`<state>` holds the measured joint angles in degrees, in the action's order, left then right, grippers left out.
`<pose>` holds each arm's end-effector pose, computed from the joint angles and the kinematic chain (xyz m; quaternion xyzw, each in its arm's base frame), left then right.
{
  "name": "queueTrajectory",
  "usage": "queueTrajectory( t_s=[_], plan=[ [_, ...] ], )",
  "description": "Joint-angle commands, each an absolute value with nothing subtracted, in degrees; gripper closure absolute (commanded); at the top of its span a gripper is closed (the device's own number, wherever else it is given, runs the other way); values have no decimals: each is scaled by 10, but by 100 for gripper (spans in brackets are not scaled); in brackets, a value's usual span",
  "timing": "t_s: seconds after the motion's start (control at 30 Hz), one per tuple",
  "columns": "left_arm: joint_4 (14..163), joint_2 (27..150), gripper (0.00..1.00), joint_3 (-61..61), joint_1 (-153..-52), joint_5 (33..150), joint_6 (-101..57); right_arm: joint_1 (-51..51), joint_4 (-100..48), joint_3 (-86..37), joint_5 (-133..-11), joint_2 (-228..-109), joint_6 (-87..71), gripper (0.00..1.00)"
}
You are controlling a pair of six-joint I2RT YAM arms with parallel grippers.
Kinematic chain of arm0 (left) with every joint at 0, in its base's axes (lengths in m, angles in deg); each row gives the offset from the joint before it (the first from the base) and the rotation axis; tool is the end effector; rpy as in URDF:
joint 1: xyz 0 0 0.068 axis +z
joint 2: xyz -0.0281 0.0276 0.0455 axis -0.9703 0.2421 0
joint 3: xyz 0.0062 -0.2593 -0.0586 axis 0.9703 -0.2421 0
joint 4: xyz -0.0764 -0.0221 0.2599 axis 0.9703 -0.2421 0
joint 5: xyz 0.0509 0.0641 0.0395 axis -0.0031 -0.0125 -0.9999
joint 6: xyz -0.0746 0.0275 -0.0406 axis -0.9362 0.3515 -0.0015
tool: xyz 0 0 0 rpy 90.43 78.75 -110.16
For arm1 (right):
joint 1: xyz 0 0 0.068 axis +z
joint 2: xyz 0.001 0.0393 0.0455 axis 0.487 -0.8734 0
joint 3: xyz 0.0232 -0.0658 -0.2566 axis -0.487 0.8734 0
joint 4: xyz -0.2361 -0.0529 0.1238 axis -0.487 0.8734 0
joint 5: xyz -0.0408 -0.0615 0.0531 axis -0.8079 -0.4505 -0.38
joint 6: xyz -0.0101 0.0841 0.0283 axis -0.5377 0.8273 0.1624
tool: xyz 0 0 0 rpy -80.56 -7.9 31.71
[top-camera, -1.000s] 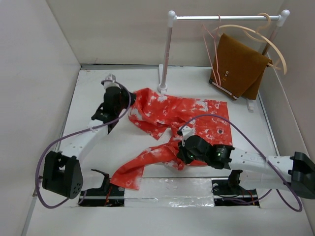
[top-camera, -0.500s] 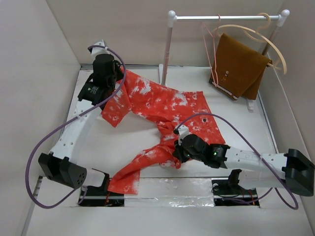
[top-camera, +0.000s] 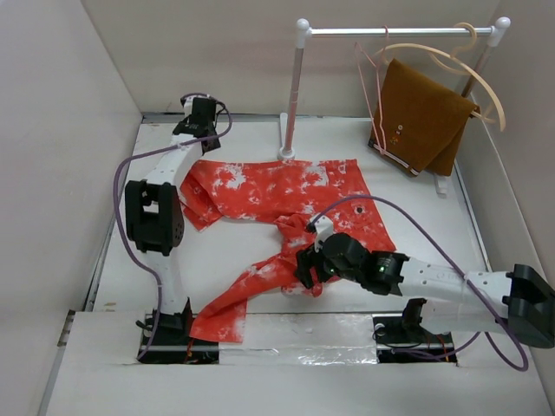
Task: Place the trousers on the hanger
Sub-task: Flatten out the trousers at the center of the board.
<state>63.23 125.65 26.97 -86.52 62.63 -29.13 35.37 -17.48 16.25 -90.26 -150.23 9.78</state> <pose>0.4976 -0.0637 0.2635 -0.1433 0.8692 0.0438 0.4713 0.1332 0.2462 0.1850 -0.2669 0.8500 0.2554 0.3755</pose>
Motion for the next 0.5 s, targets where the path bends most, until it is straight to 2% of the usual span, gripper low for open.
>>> queueTrajectory(
  t_s=[0.0, 0.07, 0.13, 0.17, 0.2, 0.33, 0.37, 0.4, 0.47],
  plan=[
    [682, 1145, 58, 250, -888, 657, -317, 314, -192, 121, -934, -1476, 78, 17],
    [712, 1105, 58, 186, -912, 666, -338, 245, -212, 116, -910, -1471, 69, 20],
    [778, 1043, 59, 92, -969, 694, -364, 193, -243, 121, -887, -1469, 72, 51],
    [800, 1025, 60, 55, -993, 695, -375, 140, -250, 129, -885, -1469, 82, 70],
    [849, 994, 60, 19, -1016, 699, -384, 113, -256, 135, -888, -1472, 88, 100],
    [921, 964, 62, -140, -1126, 681, -431, -20, -302, 176, -912, -1505, 129, 100],
    [932, 963, 62, -159, -1159, 677, -436, -45, -319, 184, -913, -1516, 137, 97],
    [950, 961, 62, -172, -1175, 673, -437, -96, -329, 197, -911, -1528, 149, 77],
    [962, 957, 61, -200, -1204, 661, -444, -144, -366, 207, -892, -1573, 154, 56]
  ],
)
